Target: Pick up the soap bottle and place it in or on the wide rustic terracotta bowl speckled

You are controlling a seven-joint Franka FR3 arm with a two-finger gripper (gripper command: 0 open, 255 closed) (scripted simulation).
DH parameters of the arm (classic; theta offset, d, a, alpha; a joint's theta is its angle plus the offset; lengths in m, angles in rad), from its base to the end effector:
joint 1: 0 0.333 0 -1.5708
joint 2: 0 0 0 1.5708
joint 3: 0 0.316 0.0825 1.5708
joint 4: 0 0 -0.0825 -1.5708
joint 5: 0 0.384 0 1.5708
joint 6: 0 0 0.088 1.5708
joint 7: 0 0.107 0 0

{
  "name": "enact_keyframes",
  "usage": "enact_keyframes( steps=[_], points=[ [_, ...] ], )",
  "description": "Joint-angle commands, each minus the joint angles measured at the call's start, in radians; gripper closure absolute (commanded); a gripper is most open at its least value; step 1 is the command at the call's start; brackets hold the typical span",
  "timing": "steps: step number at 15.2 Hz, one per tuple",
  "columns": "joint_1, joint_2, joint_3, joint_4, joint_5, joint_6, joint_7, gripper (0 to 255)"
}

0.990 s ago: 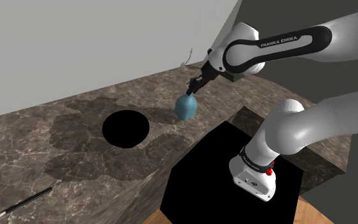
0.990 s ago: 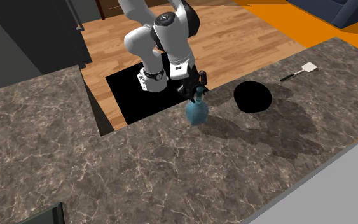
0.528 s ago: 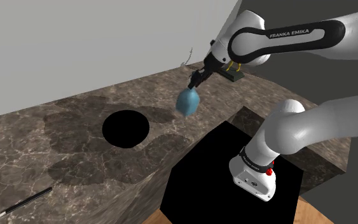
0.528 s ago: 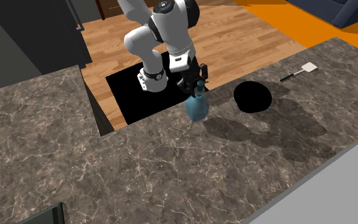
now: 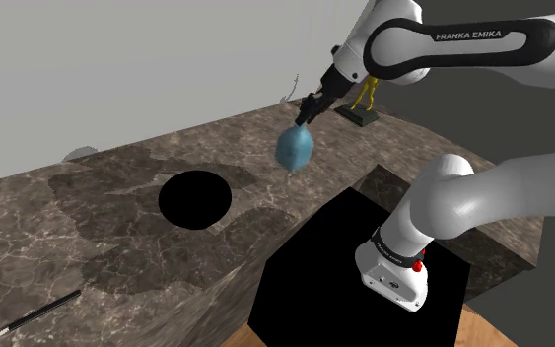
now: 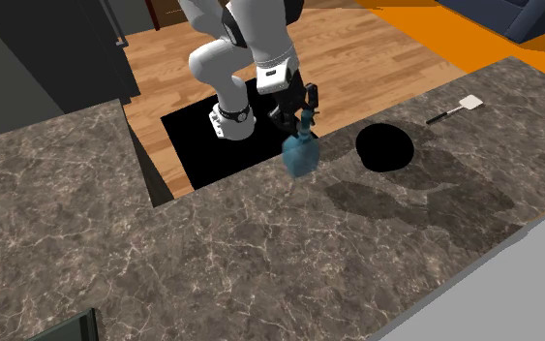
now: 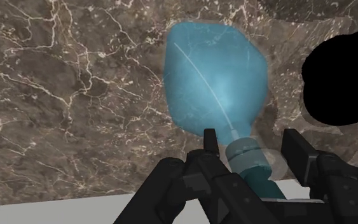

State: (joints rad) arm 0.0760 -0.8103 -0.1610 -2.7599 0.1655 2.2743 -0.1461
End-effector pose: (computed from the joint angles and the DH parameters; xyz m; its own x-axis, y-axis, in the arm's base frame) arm 0.3331 -0.0237 0.4696 0.9448 -0.0332 0.3259 0.0420 -0.9743 -0.2211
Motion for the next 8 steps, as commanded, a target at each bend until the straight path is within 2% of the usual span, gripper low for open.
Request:
enact_keyframes(
  steps=[1, 8],
  points=[
    [-0.001, -0.002, 0.003, 0.028, -0.002, -0.03, 0.007, 255],
    [-0.004, -0.016, 0.012, 0.113, -0.01, -0.127, 0.03, 255]
  ],
)
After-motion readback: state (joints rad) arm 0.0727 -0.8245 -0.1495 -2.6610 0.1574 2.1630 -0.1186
